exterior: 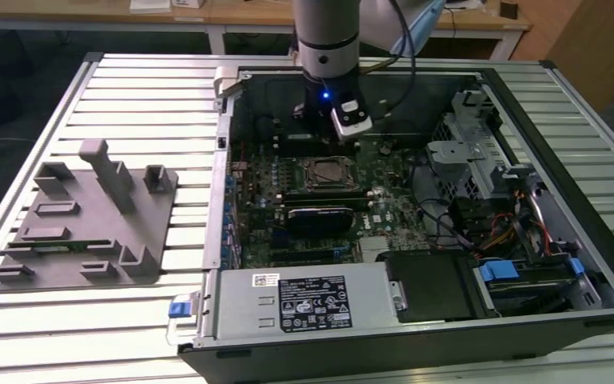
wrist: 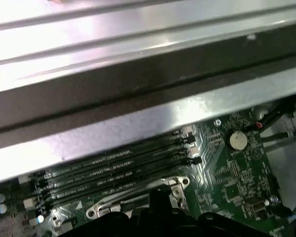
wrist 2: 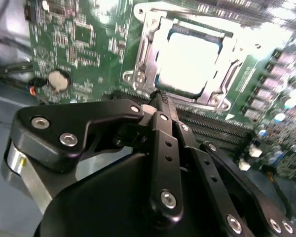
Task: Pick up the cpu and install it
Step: 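Install the first cpu locking lever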
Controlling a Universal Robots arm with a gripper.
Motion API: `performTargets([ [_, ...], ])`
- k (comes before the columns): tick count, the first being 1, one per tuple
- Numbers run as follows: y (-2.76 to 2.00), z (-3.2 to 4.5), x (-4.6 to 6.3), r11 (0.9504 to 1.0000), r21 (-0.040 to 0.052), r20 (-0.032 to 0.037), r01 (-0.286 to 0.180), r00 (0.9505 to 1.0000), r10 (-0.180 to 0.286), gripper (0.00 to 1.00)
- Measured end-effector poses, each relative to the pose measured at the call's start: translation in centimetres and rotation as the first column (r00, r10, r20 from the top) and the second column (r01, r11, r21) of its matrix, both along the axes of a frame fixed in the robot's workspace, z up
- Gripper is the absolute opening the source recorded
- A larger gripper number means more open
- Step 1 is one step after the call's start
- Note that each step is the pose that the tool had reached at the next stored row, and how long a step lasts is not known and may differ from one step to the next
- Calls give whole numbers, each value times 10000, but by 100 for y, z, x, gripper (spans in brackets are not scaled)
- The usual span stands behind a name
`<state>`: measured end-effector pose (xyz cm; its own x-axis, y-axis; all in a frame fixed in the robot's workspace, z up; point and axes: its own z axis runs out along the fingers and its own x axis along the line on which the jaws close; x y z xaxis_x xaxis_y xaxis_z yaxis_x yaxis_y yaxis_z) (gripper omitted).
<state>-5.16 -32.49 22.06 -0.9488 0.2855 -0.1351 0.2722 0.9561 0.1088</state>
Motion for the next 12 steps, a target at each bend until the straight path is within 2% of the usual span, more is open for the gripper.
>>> performTargets([
  [5,0,3,26,9970,-769,-125,42,9999,-51,11],
  [7,0,3,39,9947,-1024,-190,43,9998,-63,11],
  [8,0,2,48,9941,-1083,-240,39,9997,-66,11],
  [10,0,2,63,9939,-1103,-330,30,9994,-67,11],
  [12,0,3,64,9939,-1105,-342,29,9994,-68,11],
])
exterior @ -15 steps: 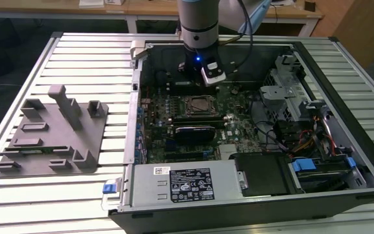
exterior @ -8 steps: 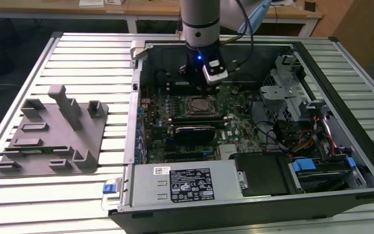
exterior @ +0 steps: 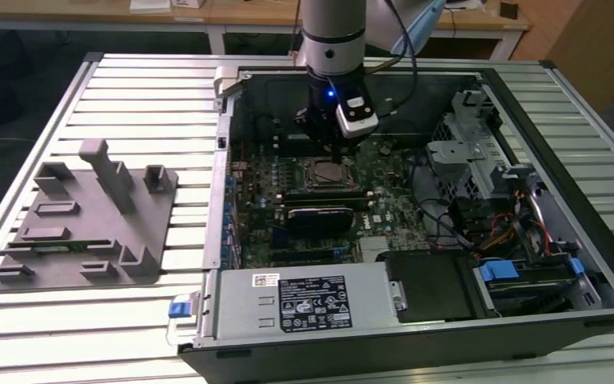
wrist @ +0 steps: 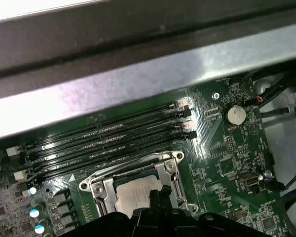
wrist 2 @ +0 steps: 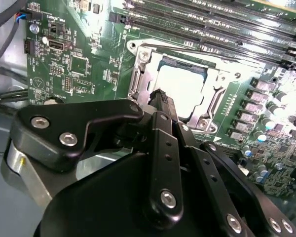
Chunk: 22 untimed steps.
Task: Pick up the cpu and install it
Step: 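Install the first cpu locking lever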
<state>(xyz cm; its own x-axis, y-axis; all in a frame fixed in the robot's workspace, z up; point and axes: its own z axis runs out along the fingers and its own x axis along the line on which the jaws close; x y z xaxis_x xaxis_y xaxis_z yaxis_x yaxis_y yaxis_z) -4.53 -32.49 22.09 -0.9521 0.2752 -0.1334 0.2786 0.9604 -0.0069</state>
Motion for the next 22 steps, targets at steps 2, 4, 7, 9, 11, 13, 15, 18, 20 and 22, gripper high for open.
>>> performTargets([
  [2,0,0,0,10000,0,-5,0,10000,0,11],
  [4,1,-2,2,10000,2,-130,-2,9999,2,11],
  [7,0,-6,9,10000,-1,-611,-1,9981,1,11],
  [9,0,-6,10,10000,-1,-770,-1,9970,1,11],
  [11,0,-6,12,10000,-1,-853,-1,9964,1,11],
  [13,0,-6,12,10000,-1,-853,0,9964,0,11],
  [15,0,-7,12,10000,0,-854,0,9964,0,11],
  [18,0,-7,12,10000,0,-854,-36,9963,36,11],
  [20,0,-7,13,9998,1,-853,-211,9961,210,11],
  [22,0,-7,12,9990,0,-854,-457,9953,455,11],
])
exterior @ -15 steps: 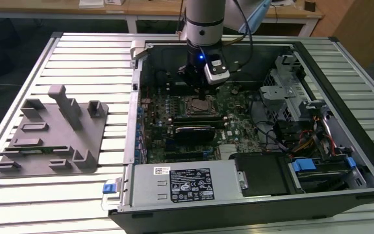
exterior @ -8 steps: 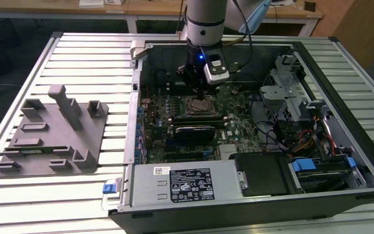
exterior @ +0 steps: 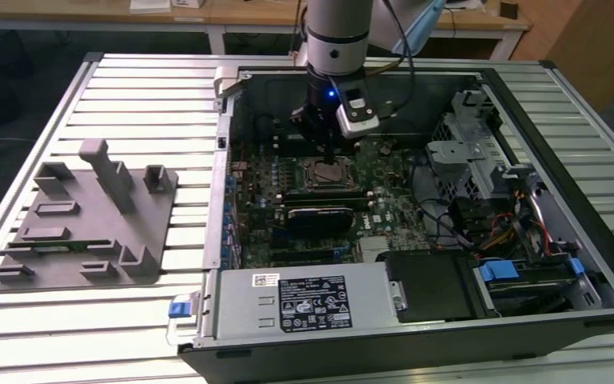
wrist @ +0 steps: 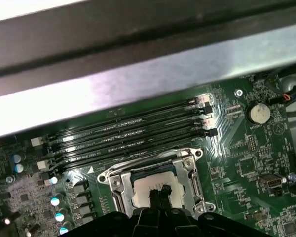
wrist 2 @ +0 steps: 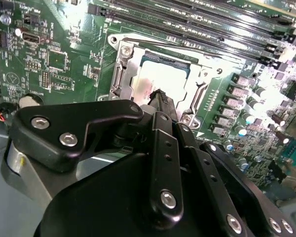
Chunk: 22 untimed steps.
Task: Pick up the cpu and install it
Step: 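Install the first cpu locking lever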
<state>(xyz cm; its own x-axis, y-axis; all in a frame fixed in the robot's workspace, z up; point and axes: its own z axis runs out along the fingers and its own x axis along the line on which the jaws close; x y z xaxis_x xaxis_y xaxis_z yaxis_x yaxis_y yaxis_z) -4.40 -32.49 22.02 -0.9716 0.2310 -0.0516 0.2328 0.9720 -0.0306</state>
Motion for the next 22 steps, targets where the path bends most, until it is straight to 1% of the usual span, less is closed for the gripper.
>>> performTargets([
  [3,0,-1,0,9988,0,1,-482,9988,482,11],
  [6,0,-1,0,9947,0,0,-1025,9947,1025,11],
  [8,-2,-2,-1,9923,1,1,-1239,9923,1239,11],
  [10,-12,-1,-1,9913,0,0,-1316,9913,1316,11],
  [12,-32,-2,0,9910,1,1,-1340,9910,1340,11],
  [20,-162,-5,0,9908,0,1,-1351,9908,1351,11],
  [22,-182,-5,1,9908,0,0,-1351,9908,1351,11],
])
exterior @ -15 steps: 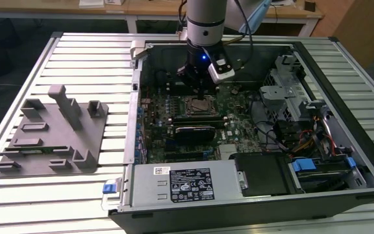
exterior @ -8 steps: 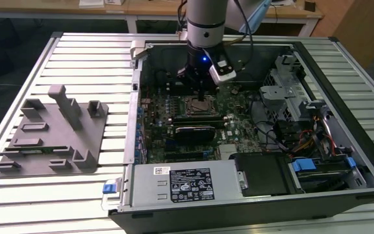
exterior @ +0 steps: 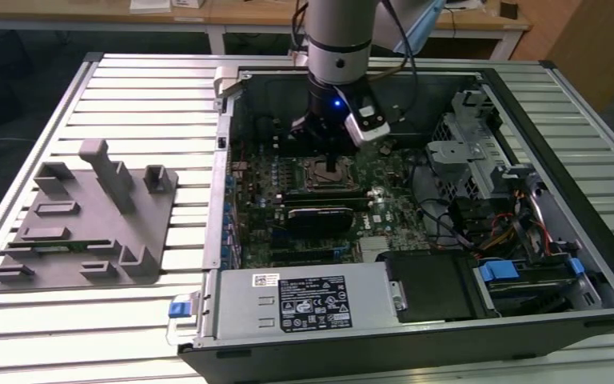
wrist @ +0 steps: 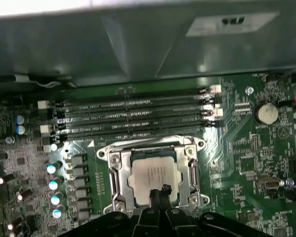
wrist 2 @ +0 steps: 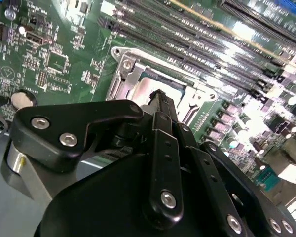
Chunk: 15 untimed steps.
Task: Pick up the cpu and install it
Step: 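Install the first cpu locking lever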
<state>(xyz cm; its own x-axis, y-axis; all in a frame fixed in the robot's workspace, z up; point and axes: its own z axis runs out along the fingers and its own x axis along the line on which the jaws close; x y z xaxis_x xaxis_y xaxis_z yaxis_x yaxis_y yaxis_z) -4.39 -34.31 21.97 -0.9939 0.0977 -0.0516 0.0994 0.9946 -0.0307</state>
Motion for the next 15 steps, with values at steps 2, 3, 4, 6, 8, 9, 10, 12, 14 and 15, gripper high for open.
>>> performTargets([
  [2,-4,-1,12,10000,2,1,0,10000,0,11],
  [3,-5,-1,20,10000,1,1,-1,10000,1,11],
  [4,-5,-1,26,10000,2,0,-4,10000,4,11],
  [6,-5,-1,29,10000,3,0,-7,10000,7,11],
  [8,-5,5,29,10000,3,-1,-6,10000,6,11],
  [9,-5,14,29,10000,8,0,-6,10000,6,11],
  [10,-5,28,29,10000,12,0,-7,10000,7,11],
  [12,-5,65,29,10000,15,1,-7,10000,7,11],
  [14,-5,111,29,10000,14,0,-7,10000,7,11],
  [15,-5,135,29,10000,14,1,-7,10000,7,11],
])
